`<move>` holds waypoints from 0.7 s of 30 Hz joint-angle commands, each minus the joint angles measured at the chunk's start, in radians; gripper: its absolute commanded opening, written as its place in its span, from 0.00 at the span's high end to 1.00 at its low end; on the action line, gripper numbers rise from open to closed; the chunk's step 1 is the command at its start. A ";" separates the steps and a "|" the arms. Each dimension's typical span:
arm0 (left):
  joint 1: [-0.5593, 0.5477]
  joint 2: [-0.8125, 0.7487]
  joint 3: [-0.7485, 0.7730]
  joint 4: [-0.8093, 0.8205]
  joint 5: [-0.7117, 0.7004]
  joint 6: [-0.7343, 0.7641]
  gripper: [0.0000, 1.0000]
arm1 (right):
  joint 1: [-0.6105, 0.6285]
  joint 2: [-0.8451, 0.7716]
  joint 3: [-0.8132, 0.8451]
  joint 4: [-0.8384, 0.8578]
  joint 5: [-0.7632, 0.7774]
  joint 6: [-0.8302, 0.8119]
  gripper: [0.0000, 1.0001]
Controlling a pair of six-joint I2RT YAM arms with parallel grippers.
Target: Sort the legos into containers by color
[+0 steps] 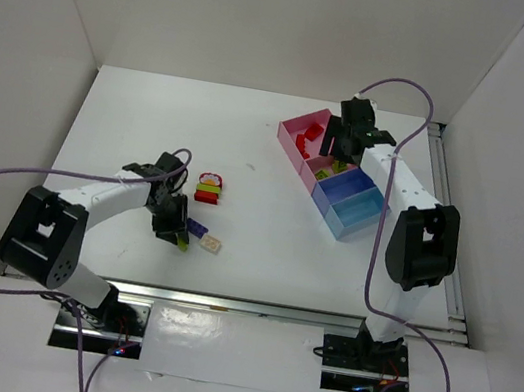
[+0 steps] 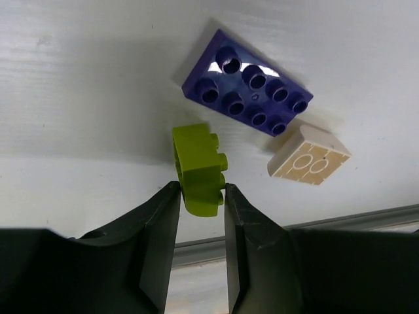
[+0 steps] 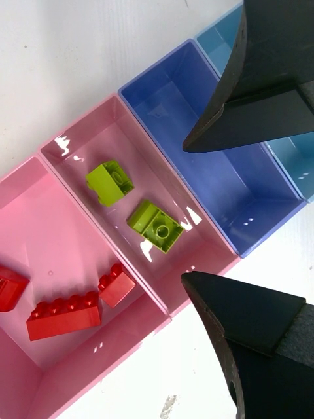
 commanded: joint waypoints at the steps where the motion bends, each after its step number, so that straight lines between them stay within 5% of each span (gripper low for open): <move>1: -0.004 0.032 0.056 -0.020 -0.022 0.002 0.60 | -0.004 -0.028 -0.004 0.026 0.004 -0.006 0.20; 11: -0.090 0.016 0.339 -0.153 -0.014 0.091 0.81 | -0.060 -0.068 0.005 0.026 -0.047 -0.006 0.20; 21: -0.174 0.295 0.786 -0.022 0.323 0.076 0.96 | -0.083 -0.155 0.015 -0.003 0.039 0.021 0.20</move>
